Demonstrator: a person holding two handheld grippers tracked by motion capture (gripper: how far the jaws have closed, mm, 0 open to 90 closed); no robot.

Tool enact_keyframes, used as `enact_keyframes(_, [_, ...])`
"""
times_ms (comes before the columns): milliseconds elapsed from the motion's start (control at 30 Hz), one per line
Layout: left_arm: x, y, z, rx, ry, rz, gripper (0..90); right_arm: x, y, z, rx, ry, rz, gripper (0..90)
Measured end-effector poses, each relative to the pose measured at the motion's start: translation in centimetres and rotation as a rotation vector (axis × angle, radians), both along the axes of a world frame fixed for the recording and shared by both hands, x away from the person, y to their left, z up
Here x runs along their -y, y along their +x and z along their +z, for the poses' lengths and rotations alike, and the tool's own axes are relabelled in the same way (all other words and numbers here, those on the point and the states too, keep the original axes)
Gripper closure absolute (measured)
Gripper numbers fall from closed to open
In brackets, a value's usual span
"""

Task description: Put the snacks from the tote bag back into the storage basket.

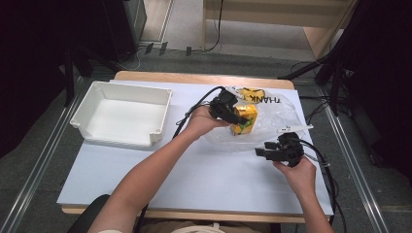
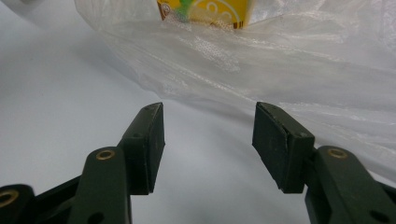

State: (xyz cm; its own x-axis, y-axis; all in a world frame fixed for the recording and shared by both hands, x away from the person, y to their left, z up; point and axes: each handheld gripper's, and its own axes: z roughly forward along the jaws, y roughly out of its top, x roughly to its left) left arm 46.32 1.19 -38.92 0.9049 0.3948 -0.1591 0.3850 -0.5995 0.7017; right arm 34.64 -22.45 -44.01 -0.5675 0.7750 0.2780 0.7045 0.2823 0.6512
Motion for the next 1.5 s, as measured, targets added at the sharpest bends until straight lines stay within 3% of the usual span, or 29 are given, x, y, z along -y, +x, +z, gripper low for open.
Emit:
enact_keyframes(533, [-1.5,-1.5,3.6,0.019,-0.045,-0.021,52.1,0.2,0.1,0.0,0.005,-0.001,-0.001,44.6])
enact_keyframes(933, [-2.9,-2.7,2.6,-0.02,-0.047,-0.025,52.2,0.4,0.1,0.1,0.011,0.006,-0.007,44.6])
enact_keyframes(1500, [-3.9,-3.3,3.6,-0.017,-0.065,-0.03,52.2,0.5,0.0,0.3,0.022,0.016,0.005,44.1])
